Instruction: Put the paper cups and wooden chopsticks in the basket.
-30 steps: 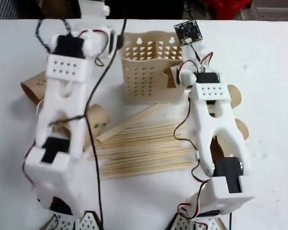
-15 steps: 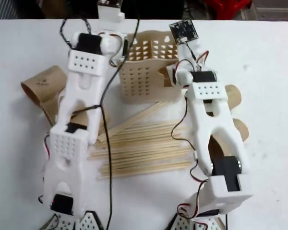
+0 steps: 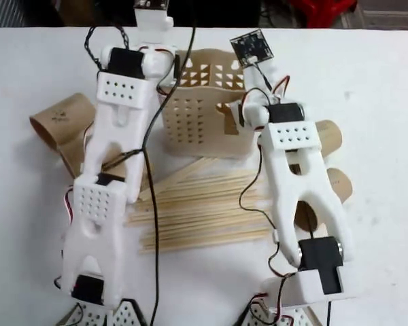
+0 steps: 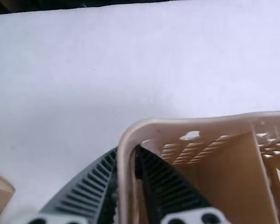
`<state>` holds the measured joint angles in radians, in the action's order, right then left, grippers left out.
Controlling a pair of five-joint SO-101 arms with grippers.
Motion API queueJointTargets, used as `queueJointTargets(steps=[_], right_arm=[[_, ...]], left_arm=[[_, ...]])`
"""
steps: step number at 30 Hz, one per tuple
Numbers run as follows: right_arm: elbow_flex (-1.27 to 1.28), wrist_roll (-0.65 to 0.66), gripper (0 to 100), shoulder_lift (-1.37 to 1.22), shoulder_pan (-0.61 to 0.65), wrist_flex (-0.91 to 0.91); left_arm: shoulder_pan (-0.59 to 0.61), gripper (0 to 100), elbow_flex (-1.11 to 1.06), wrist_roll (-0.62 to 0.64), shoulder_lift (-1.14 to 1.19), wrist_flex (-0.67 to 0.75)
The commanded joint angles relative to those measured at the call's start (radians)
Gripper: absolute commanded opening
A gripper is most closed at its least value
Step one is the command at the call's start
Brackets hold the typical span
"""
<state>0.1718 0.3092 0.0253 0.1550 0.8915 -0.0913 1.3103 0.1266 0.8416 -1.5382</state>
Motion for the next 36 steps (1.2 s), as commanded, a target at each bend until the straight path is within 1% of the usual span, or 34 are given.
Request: queueJointTargets(steps=[1,9,13,16,22,25,30,31,33,36], right_arm=[[-0.021,0.0,31.0,0.099,-0.005,-0.031],[-0.126,0.0,30.8,0.137,-0.012,-0.033],[-0.126,0.0,30.8,0.137,-0.012,-0.012],[-0.126,0.006,29.6,0.139,-0.012,0.019],[-0.115,0.0,8.3,0.182,-0.012,0.059],[-0.097,0.0,4.6,0.24,-0.008,0.051],[-0.064,0.009,5.5,0.332,-0.005,0.036],[-0.038,0.009,7.7,0.334,-0.008,0.021],[0.032,0.009,15.1,0.334,-0.008,-0.03],[0.164,0.003,25.2,0.334,-0.002,-0.153]], left_arm=[[0.01,2,0.044,0.017,-0.007,0.003],[0.015,2,0.046,0.017,-0.007,0.008],[0.033,2,0.044,0.072,-0.005,0.008],[0.038,2,0.046,0.077,-0.005,0.006],[0.041,2,0.052,0.101,-0.015,0.017],[0.042,2,0.046,0.1,-0.007,0.038],[0.042,2,0.049,0.104,-0.007,0.049],[0.042,2,0.051,0.104,-0.013,0.049],[0.042,2,0.052,0.103,-0.016,0.049],[0.042,2,0.052,0.106,-0.01,0.051]])
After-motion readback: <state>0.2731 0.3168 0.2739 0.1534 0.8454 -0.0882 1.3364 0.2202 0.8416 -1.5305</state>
